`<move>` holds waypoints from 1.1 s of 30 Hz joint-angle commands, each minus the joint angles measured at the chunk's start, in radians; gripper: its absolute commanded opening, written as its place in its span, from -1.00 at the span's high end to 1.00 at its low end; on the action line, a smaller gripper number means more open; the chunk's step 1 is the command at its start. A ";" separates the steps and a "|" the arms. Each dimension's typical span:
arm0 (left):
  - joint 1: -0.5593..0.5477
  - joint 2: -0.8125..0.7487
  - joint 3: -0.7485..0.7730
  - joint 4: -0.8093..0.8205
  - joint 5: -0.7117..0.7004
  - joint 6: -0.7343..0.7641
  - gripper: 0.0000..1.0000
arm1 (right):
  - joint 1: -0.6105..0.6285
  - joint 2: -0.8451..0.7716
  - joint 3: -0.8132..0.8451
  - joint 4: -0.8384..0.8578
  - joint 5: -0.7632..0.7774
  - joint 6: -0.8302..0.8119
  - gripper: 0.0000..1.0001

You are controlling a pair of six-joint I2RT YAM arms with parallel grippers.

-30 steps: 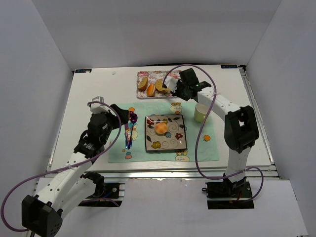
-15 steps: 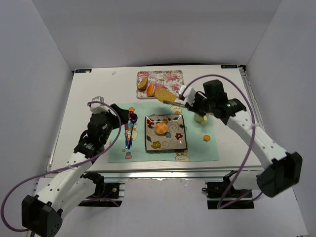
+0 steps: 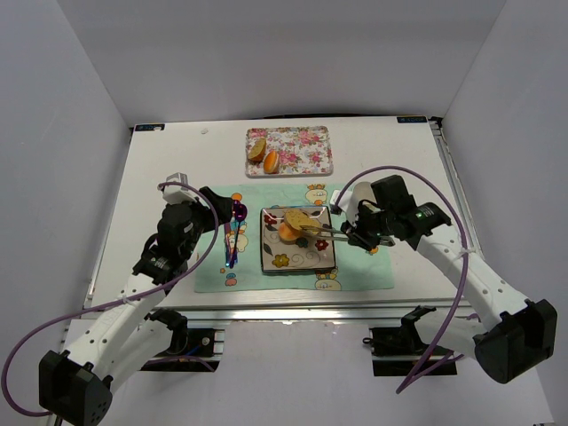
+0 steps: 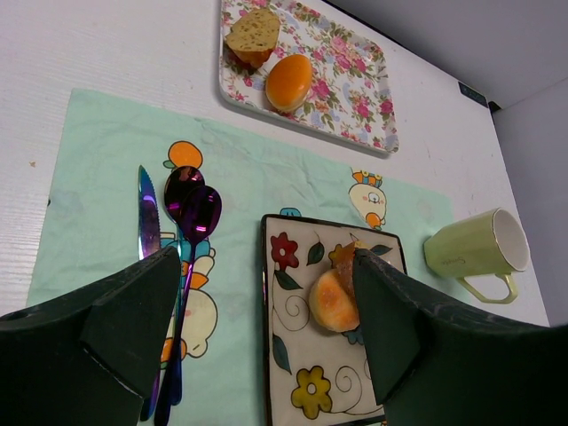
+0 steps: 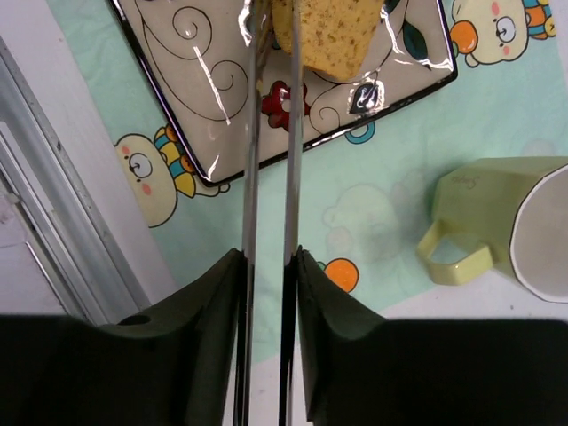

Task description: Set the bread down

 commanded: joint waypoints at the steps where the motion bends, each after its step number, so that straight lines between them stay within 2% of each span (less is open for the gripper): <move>1: 0.003 -0.021 -0.003 0.025 0.007 -0.003 -0.74 | 0.000 -0.023 0.010 0.008 -0.038 0.008 0.25; 5: 0.003 -0.033 -0.006 0.020 0.002 -0.006 -0.74 | 0.000 -0.026 0.044 0.014 -0.052 0.023 0.13; 15: 0.003 -0.013 0.007 0.026 0.013 0.000 -0.74 | -0.001 -0.041 0.143 0.043 -0.070 0.103 0.15; 17: 0.003 -0.003 0.014 0.031 0.016 0.000 -0.74 | -0.010 -0.043 0.159 0.080 -0.047 0.160 0.24; 18: 0.003 0.001 0.015 0.034 0.018 0.000 -0.74 | -0.032 -0.041 0.165 0.108 -0.026 0.195 0.47; 20: 0.003 0.011 0.023 0.037 0.024 0.002 -0.71 | -0.077 -0.034 0.180 0.204 0.049 0.297 0.76; 21: 0.003 0.016 0.024 0.043 0.035 0.002 -0.65 | -0.149 -0.016 0.185 0.232 0.077 0.331 1.00; 23: 0.003 0.025 0.026 0.049 0.050 0.003 -0.44 | -0.255 0.012 0.194 0.301 0.080 0.402 1.00; 24: 0.003 0.030 0.027 0.054 0.064 0.003 -0.07 | -0.368 0.047 0.193 0.321 0.067 0.462 1.00; 25: 0.003 0.033 0.027 0.057 0.070 0.005 0.10 | -0.419 0.067 0.185 0.354 0.059 0.483 1.00; 26: 0.003 0.037 0.027 0.059 0.079 0.005 0.25 | -0.526 0.104 0.176 0.370 0.060 0.508 1.00; 27: 0.003 0.042 0.027 0.060 0.094 0.005 0.51 | -0.576 0.119 0.160 0.390 0.056 0.548 1.00; 28: 0.003 0.044 0.026 0.059 0.099 0.002 0.60 | -0.614 0.132 0.138 0.420 0.047 0.562 1.00; 30: 0.003 0.047 0.024 0.080 0.107 -0.003 0.64 | -0.700 0.175 0.050 0.519 0.077 0.583 1.00; 33: 0.003 0.050 0.020 0.092 0.110 -0.009 0.47 | -0.751 0.241 -0.077 0.666 0.095 0.565 1.00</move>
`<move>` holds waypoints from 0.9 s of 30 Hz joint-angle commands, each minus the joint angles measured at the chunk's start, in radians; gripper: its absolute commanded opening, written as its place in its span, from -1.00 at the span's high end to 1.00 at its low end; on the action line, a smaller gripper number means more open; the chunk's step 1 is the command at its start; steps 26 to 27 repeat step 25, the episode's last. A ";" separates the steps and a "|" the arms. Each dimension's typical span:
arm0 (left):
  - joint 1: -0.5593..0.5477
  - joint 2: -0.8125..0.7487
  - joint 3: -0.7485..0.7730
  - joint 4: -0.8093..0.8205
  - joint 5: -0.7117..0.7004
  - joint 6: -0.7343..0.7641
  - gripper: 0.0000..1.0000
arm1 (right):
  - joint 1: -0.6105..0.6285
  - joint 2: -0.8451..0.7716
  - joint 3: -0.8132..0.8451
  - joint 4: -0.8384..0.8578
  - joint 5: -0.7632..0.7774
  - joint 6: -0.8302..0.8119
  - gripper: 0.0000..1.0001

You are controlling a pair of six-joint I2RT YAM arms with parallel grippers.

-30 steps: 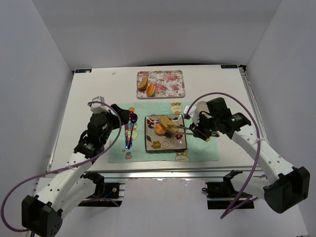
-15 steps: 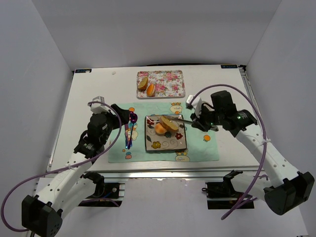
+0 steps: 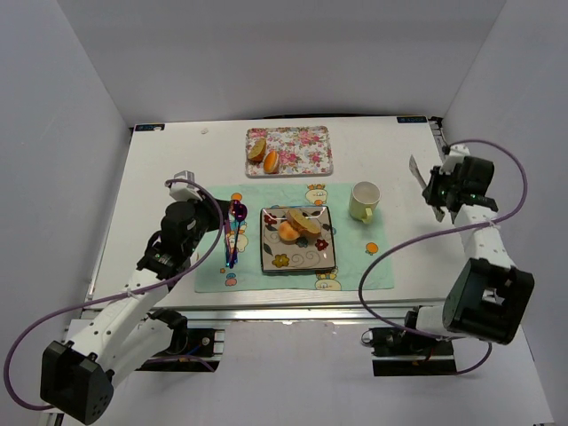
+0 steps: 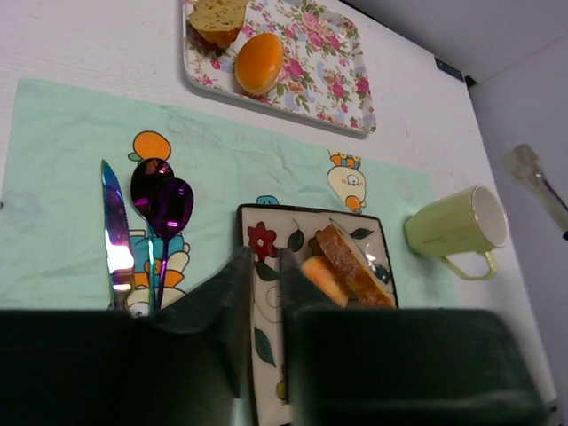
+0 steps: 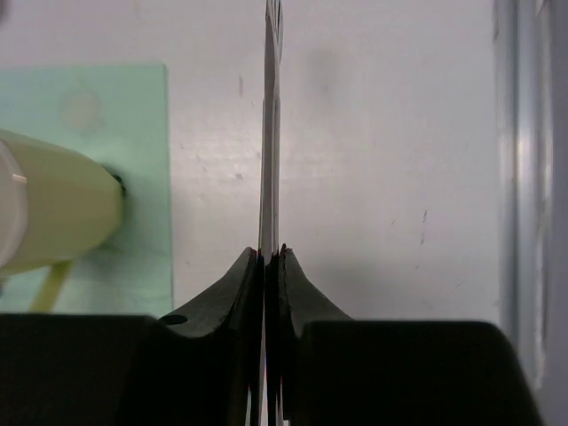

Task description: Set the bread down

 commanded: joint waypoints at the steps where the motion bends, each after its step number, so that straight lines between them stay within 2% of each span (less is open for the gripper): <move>1: 0.003 0.002 0.026 0.034 0.022 -0.009 0.23 | -0.027 0.055 -0.109 0.194 0.014 0.044 1.00; 5: 0.003 0.010 0.046 0.017 0.015 -0.002 -0.32 | -0.052 0.179 -0.155 0.268 -0.011 0.061 0.98; 7: 0.003 0.010 0.050 -0.019 0.012 0.005 -0.42 | -0.055 0.208 -0.167 0.277 -0.022 0.061 0.80; 8: 0.003 0.009 0.055 -0.024 0.009 0.006 -0.46 | -0.055 0.230 -0.174 0.283 -0.022 0.047 0.52; 10: 0.003 0.010 0.057 -0.032 0.006 0.006 -0.48 | -0.055 0.253 -0.184 0.273 -0.010 0.021 0.24; 11: 0.003 0.012 0.058 -0.032 0.009 0.006 -0.49 | -0.055 0.273 -0.183 0.262 -0.003 -0.008 -0.07; 13: 0.003 0.013 0.057 -0.033 0.012 0.003 -0.50 | -0.058 0.281 -0.178 0.218 0.001 -0.042 -0.21; 15: 0.003 0.018 0.053 -0.029 0.016 0.002 -0.50 | -0.064 0.259 -0.177 0.201 -0.006 -0.094 -0.73; 18: 0.003 0.024 0.060 -0.026 0.029 0.005 -0.51 | -0.066 0.210 -0.132 0.130 0.026 -0.145 -0.79; 21: 0.003 0.027 0.076 -0.039 0.032 0.020 -0.51 | -0.060 0.149 -0.044 0.073 0.104 -0.110 -0.79; 24: 0.003 0.025 0.069 -0.023 0.039 0.017 -0.49 | -0.037 0.084 0.065 0.023 0.061 -0.134 -0.79; 25: 0.003 0.025 0.055 -0.012 0.056 0.014 -0.38 | -0.012 0.049 0.087 0.018 0.038 -0.152 -0.79; 27: 0.003 0.025 0.055 -0.012 0.056 0.014 -0.38 | -0.012 0.049 0.087 0.018 0.038 -0.152 -0.79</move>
